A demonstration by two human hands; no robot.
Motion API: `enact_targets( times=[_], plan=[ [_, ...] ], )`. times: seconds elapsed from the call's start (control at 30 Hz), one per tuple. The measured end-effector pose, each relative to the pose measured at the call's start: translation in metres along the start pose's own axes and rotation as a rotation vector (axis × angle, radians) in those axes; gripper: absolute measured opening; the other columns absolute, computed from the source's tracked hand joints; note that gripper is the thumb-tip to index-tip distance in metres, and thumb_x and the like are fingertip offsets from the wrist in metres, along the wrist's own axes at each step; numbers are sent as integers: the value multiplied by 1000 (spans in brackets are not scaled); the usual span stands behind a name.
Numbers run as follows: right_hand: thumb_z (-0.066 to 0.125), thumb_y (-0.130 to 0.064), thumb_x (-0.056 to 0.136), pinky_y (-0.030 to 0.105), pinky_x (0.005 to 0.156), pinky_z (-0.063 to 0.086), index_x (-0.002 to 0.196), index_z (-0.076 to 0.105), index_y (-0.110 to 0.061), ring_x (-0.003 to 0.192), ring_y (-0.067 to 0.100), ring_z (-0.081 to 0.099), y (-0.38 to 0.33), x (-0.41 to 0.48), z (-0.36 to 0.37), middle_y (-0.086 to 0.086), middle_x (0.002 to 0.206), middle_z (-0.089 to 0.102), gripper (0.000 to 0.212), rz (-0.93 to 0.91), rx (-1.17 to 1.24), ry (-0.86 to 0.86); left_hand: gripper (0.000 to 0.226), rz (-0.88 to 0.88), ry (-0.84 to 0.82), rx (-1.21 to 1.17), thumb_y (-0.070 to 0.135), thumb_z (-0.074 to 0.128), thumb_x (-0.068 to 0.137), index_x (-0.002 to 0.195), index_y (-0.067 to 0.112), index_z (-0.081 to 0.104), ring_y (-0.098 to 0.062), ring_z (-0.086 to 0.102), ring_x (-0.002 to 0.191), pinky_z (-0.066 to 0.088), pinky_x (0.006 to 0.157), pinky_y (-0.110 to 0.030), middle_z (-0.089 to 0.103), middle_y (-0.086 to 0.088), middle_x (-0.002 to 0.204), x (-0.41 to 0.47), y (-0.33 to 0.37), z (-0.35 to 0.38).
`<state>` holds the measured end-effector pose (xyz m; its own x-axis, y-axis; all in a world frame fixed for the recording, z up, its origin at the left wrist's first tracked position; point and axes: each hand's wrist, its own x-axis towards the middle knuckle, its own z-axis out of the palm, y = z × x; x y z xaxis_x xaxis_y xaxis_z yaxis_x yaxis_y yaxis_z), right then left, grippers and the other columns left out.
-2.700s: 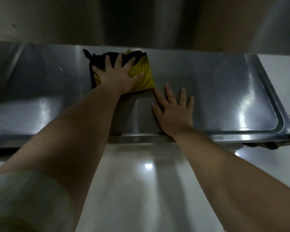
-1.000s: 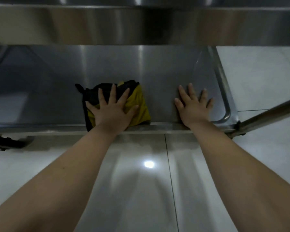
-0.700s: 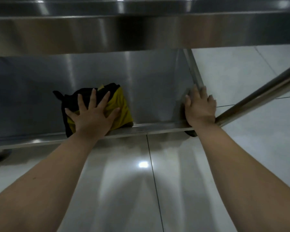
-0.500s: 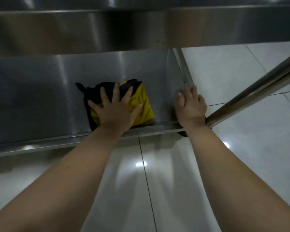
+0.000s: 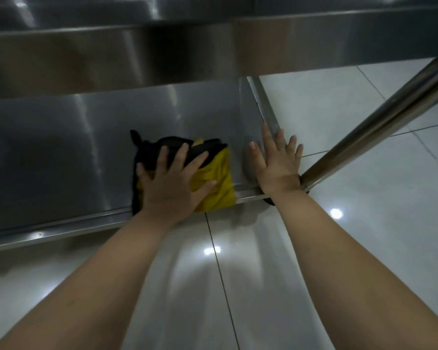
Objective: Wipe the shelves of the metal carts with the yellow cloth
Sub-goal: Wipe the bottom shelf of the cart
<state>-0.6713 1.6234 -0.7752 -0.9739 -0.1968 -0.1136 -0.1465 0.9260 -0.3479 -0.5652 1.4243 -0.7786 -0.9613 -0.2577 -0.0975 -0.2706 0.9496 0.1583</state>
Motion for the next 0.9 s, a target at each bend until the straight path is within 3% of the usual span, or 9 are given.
enact_targets(
  times=[0.1,0.2,0.33,0.43,0.5,0.57,0.67,0.8,0.9],
  plan=[
    [5,-68,90,44,120,-13,158,4,-30,150,33,-8,-3,0,0,12,165,0,78,-6,-7,-10,71,-196,-83,9,83,25,83,147,61,2,-22,-11,151,-1,113,-68,-5,17,164,-15,-52,-10],
    [0,-75,81,41,120,-11,158,5,-28,150,33,-8,-9,-3,1,15,164,-2,90,0,-3,-14,71,-259,-108,33,81,19,86,149,57,-3,-29,-17,150,-3,110,-72,-11,12,164,-15,-43,-11],
    [4,-77,81,40,119,-10,158,3,-29,150,32,-9,-13,-5,-4,16,164,-4,90,24,67,-38,71,-82,-108,-17,78,20,89,152,52,0,-37,-17,148,-8,106,-76,-11,6,165,-3,33,-3],
    [14,-68,95,42,120,-10,157,3,-31,150,31,-9,-13,-2,-9,13,164,-2,73,41,111,-66,68,16,-168,-45,74,17,92,152,50,-1,-37,-21,147,-13,105,-76,-13,3,165,2,68,-1],
    [27,-59,100,43,119,-8,157,13,-30,151,29,-7,-14,0,-14,8,165,8,65,-6,95,-40,65,37,-150,-92,70,22,95,154,46,8,-35,-14,149,-8,107,-74,-5,2,166,2,65,-4],
    [47,-48,99,40,120,-1,152,32,-28,151,23,2,-22,0,-19,3,160,26,59,-183,92,-38,60,62,-65,-128,60,31,99,153,37,22,-30,3,151,7,112,-67,11,1,165,0,46,-14],
    [67,-35,91,32,118,12,149,38,-27,148,19,16,-43,-2,-21,-1,156,32,66,-354,90,-249,54,154,21,-61,46,43,101,150,26,32,-24,23,145,24,112,-47,30,-1,158,-3,14,-26],
    [69,-34,88,39,112,28,148,35,-26,137,27,32,-64,2,-25,4,147,42,69,-333,-98,-242,56,221,-20,-86,41,46,101,150,20,34,-24,29,140,25,111,-38,36,-3,154,-7,-13,-36],
    [63,-30,92,39,102,36,138,48,-23,126,29,42,-79,-4,-25,7,133,53,49,-287,-243,-238,59,230,-54,-96,35,49,101,153,16,29,-26,27,142,22,114,-36,33,-6,156,-8,-20,-46]
  ],
)
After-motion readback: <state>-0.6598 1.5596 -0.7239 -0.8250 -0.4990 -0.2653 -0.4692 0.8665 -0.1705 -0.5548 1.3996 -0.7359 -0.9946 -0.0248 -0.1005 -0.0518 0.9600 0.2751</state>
